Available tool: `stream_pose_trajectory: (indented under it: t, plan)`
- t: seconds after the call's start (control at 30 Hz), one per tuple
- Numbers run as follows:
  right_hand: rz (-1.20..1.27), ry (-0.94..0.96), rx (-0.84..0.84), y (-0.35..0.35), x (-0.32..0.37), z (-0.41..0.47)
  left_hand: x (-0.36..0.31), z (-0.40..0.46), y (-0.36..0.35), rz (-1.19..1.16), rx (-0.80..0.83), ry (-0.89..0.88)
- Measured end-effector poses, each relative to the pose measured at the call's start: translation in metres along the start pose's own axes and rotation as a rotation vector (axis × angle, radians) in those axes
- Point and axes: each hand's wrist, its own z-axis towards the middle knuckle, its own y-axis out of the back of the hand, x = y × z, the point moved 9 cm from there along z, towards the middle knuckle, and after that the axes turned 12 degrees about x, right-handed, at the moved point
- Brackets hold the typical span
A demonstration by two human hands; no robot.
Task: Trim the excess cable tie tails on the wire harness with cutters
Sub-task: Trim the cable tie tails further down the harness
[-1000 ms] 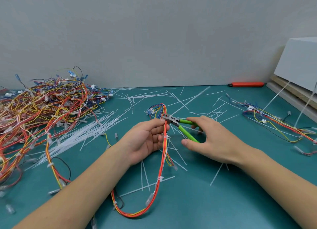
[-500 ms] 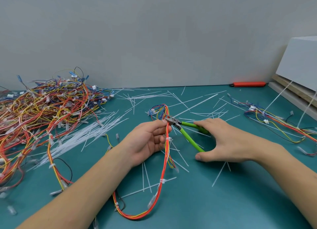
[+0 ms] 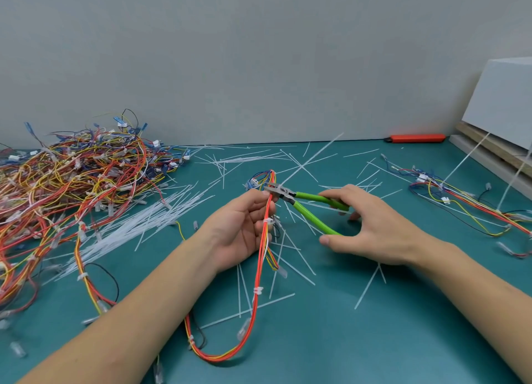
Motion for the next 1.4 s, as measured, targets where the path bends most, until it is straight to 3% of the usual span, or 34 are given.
stream_pose_trajectory:
  t: [0.27, 1.2, 1.4]
  plan:
    - [0.126, 0.019, -0.029, 0.004, -0.005, 0.000, 0.000, 0.001, 0.005, -0.038, -0.008, -0.008]
    - [-0.056, -0.007, 0.050, -0.014, -0.005, 0.004, 0.001, -0.002, 0.003, -0.025, -0.048, -0.009]
    - [-0.056, -0.006, 0.002, -0.005, -0.005, 0.005, 0.000, -0.002, 0.003, -0.039, -0.036, -0.009]
